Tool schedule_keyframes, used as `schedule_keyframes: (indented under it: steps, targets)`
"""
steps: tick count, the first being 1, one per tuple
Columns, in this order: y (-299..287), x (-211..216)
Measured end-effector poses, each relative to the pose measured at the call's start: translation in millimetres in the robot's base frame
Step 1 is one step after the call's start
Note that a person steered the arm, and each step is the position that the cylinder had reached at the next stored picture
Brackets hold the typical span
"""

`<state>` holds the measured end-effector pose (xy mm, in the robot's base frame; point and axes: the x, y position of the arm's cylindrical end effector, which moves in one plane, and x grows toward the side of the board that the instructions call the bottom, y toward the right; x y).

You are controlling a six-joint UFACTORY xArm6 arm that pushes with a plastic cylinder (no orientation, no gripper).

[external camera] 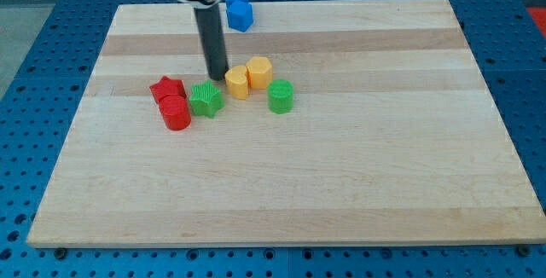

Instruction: Slide the green star closer to the green circle

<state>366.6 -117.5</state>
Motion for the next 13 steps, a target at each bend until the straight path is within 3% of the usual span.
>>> schedule_keyframes:
  steps: [4,8,10,13]
  targets:
    - [-14.9,61.0]
    - [2.3,153.9]
    - [13.2,132.9]
    - [90.4,108.1]
